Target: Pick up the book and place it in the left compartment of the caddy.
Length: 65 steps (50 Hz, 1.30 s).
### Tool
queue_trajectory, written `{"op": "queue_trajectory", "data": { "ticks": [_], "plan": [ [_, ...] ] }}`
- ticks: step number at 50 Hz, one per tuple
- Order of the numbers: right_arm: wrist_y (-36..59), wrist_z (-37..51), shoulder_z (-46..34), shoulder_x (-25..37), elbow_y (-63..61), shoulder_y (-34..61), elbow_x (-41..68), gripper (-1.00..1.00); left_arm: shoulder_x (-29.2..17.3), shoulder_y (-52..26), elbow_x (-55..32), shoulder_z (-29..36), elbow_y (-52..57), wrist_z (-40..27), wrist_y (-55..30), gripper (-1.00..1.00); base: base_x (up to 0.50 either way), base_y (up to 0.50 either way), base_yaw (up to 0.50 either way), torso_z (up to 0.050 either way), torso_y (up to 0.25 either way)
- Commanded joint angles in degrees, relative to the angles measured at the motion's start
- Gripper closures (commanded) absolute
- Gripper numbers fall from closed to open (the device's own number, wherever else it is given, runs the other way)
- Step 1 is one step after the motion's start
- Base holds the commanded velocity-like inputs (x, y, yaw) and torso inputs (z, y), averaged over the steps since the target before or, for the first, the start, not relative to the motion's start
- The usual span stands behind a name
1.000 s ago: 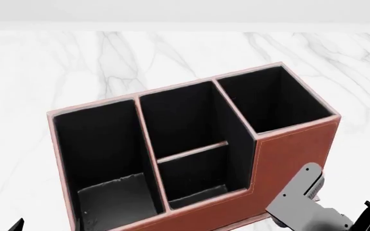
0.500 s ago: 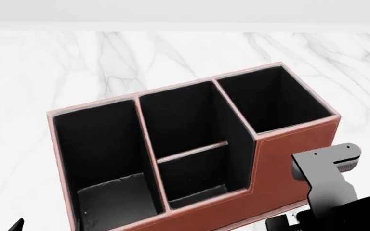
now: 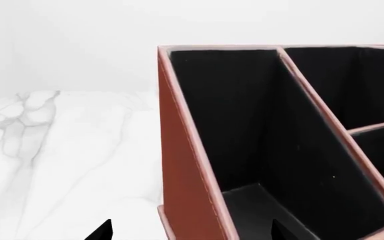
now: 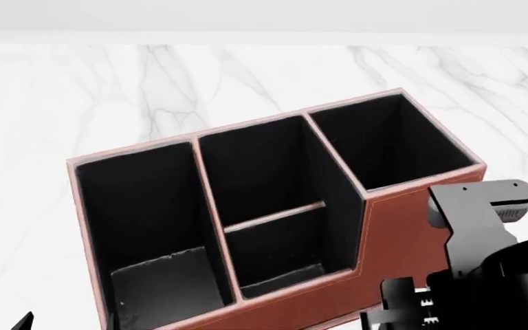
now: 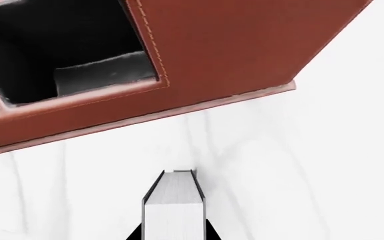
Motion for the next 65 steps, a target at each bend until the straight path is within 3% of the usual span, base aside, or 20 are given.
{"op": "queue_trajectory", "data": {
  "ticks": [1, 12, 35, 65],
  "plan": [
    [8.6, 7.8, 2.2, -2.9, -1.1, 10.4, 7.0, 1.0, 0.9, 0.0, 0.8, -1.1, 0.1, 1.2, -0.1, -1.0, 0.0, 0.0, 0.0, 0.0, 0.0],
    [13.2, 9.2, 2.1, -9.3, 2.8, 17.8, 10.2, 1.0, 0.9, -0.2, 0.7, -0.9, -0.1, 1.0, -0.1, -1.0, 0.0, 0.0, 0.0, 0.0, 0.001],
    [14.3, -8.1, 3.3, -22.2, 16.2, 22.3, -3.1, 1.0, 0.6, -0.5, 0.3, -0.5, -0.3, 0.7, 0.0, -1.0, 0.0, 0.0, 0.0, 0.0, 0.001],
    [9.8, -31.7, -2.8, -43.4, 42.0, 24.5, -18.8, 1.0, 0.0, -0.3, -0.5, 0.0, 0.2, 0.4, 0.2, -1.0, 0.0, 0.0, 0.0, 0.0, 0.001]
  ]
}}
